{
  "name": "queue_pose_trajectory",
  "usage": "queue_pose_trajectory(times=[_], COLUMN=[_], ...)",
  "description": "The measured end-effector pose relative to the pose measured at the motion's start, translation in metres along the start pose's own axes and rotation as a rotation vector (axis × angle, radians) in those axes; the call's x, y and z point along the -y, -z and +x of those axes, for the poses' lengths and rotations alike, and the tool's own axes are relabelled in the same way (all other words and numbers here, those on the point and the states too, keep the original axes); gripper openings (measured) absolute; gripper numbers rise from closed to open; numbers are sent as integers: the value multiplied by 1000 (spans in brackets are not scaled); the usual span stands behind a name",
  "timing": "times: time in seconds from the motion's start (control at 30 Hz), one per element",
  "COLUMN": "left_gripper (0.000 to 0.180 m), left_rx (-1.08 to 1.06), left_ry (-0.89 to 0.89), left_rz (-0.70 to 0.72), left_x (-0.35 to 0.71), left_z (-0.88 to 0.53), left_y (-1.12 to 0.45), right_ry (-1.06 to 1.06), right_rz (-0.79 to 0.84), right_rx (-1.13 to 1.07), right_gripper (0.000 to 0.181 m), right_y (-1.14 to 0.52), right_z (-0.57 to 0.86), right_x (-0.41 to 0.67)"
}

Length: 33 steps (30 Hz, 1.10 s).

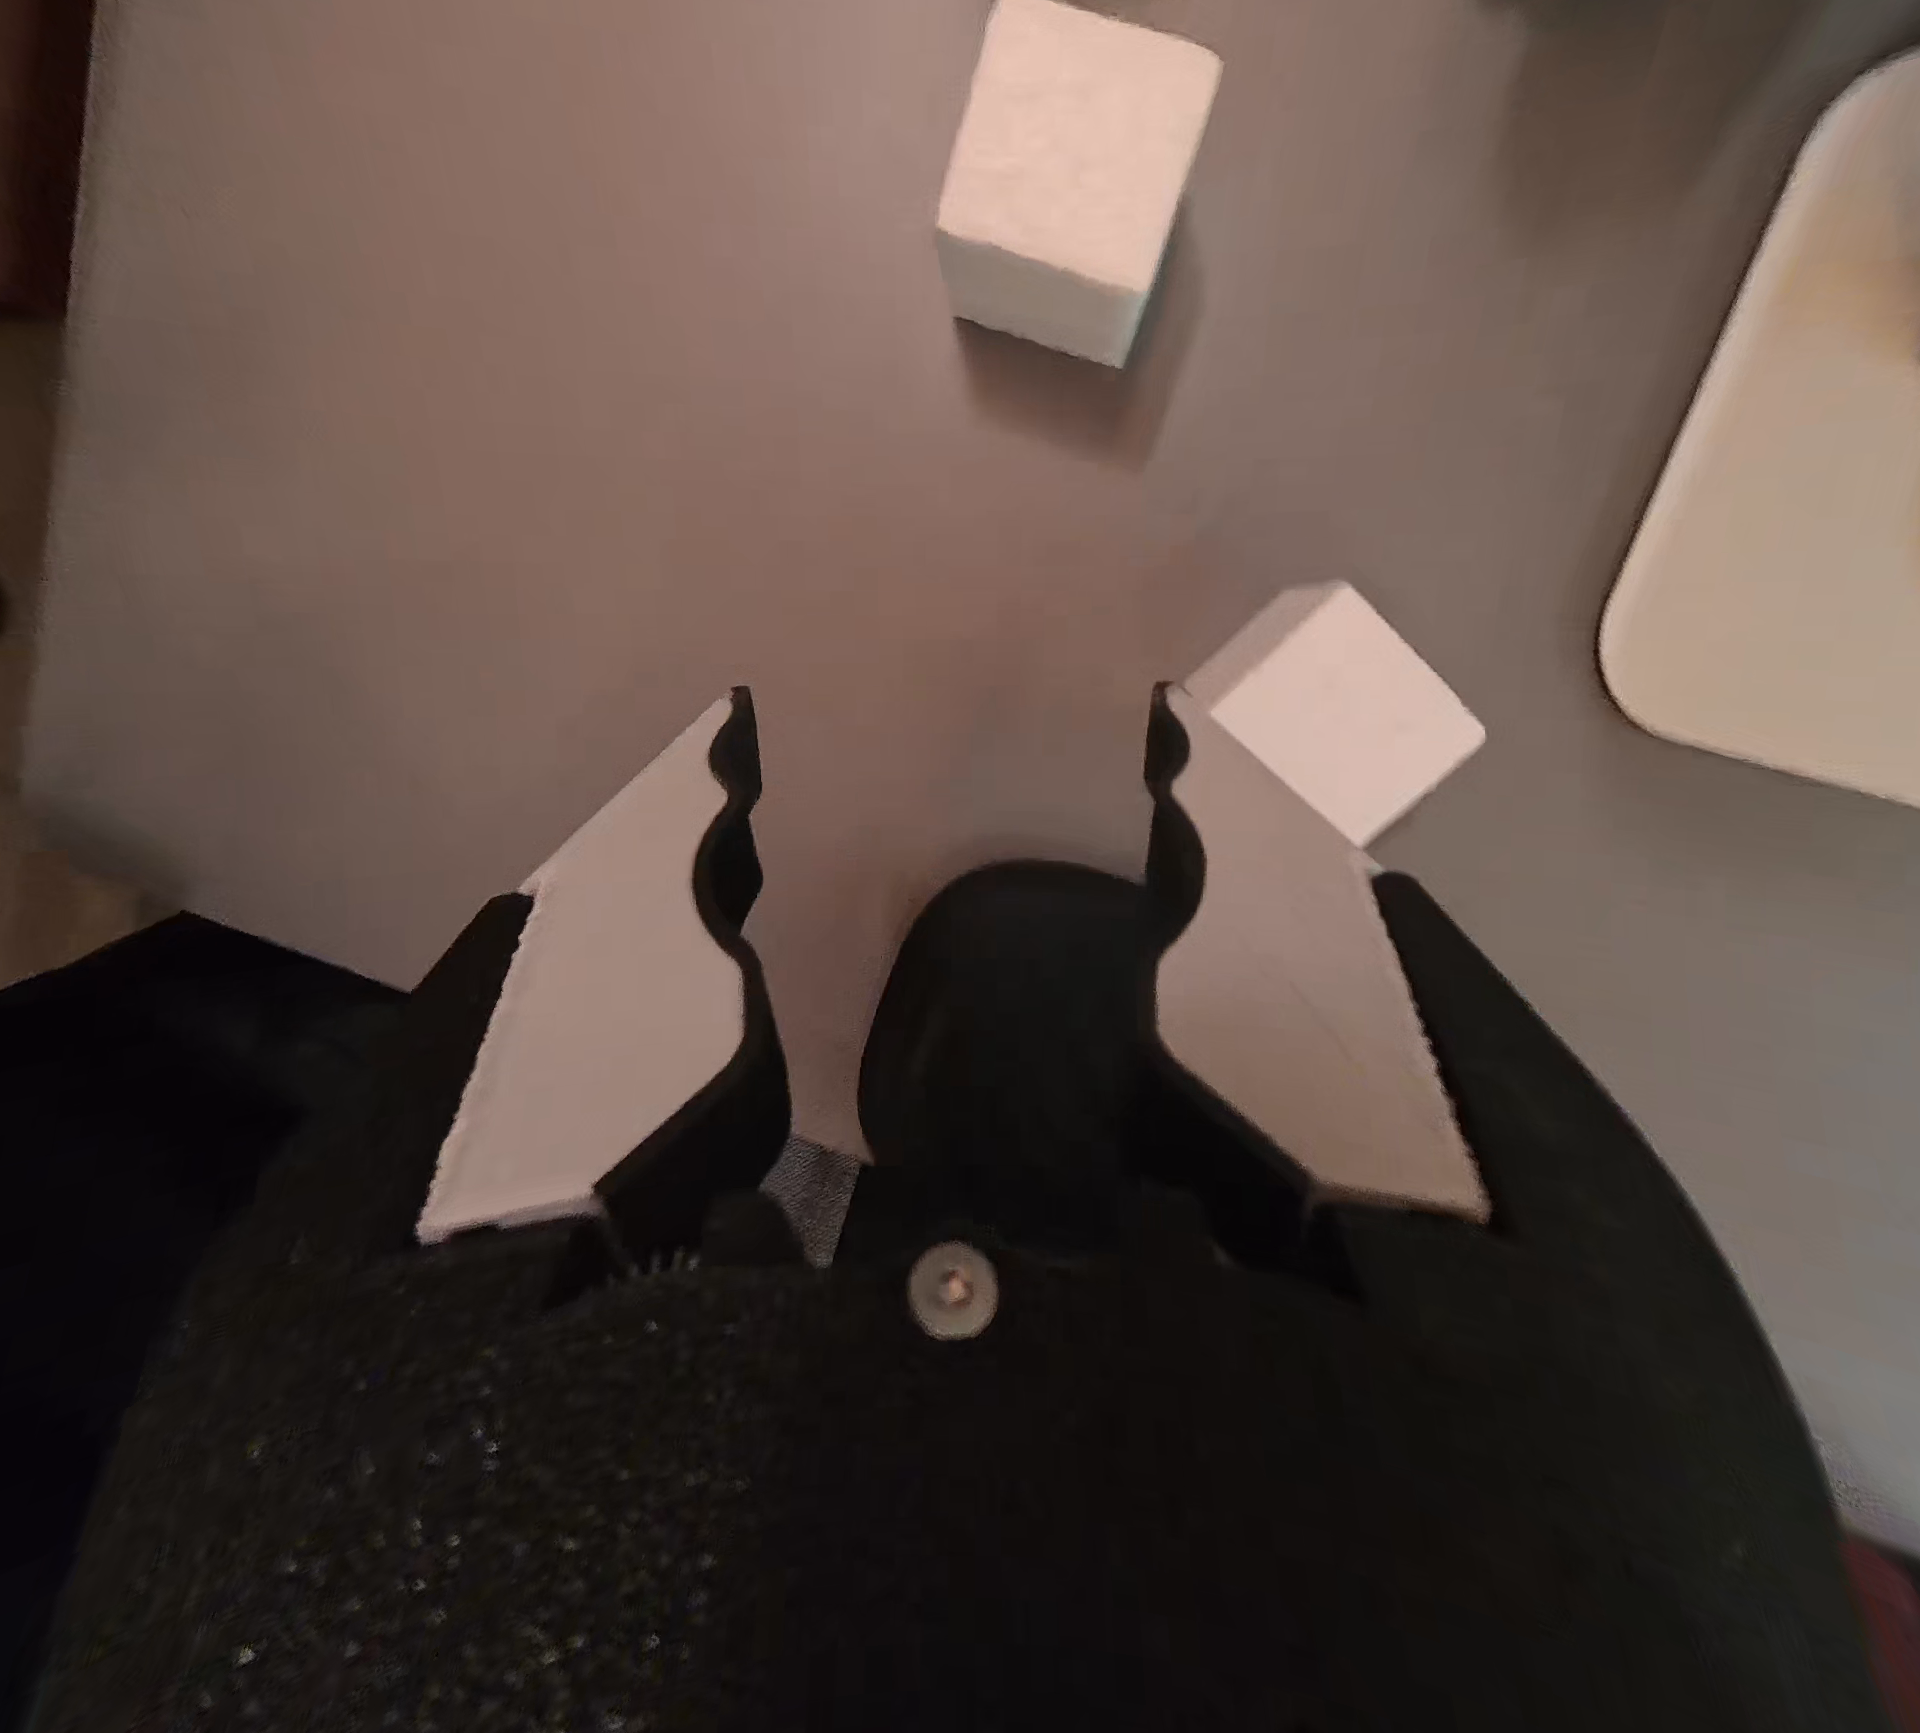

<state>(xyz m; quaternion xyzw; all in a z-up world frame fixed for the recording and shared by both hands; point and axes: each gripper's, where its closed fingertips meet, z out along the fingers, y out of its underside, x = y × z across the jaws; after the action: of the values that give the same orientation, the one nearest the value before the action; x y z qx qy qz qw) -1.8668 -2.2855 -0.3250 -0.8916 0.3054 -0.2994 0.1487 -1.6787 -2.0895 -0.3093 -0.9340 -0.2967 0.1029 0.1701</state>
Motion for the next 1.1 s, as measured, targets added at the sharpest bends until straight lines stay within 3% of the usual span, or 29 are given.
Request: queue_pose_trajectory(times=[0.43,0.53,0.67,0.77,1.1], left_gripper=[8,8,8,8,8], left_rx=[141,160,176,166,108], left_ry=[152,164,176,194,110], left_rz=[-35,-72,-93,-109,-88], left_x=[37,40,41,38,49], left_z=[-4,0,0,-4,-13], left_y=[-19,-26,-29,-32,-31], right_ry=[308,379,513,598,229], right_rz=[10,-66,-77,-36,39], right_rx=[-26,95,396,435,277], right_gripper=[85,62,63,77,85], right_y=[-122,-139,-110,-87,-50], right_z=[25,9,-55,-67,14], right_x=[167,158,115,90,89])
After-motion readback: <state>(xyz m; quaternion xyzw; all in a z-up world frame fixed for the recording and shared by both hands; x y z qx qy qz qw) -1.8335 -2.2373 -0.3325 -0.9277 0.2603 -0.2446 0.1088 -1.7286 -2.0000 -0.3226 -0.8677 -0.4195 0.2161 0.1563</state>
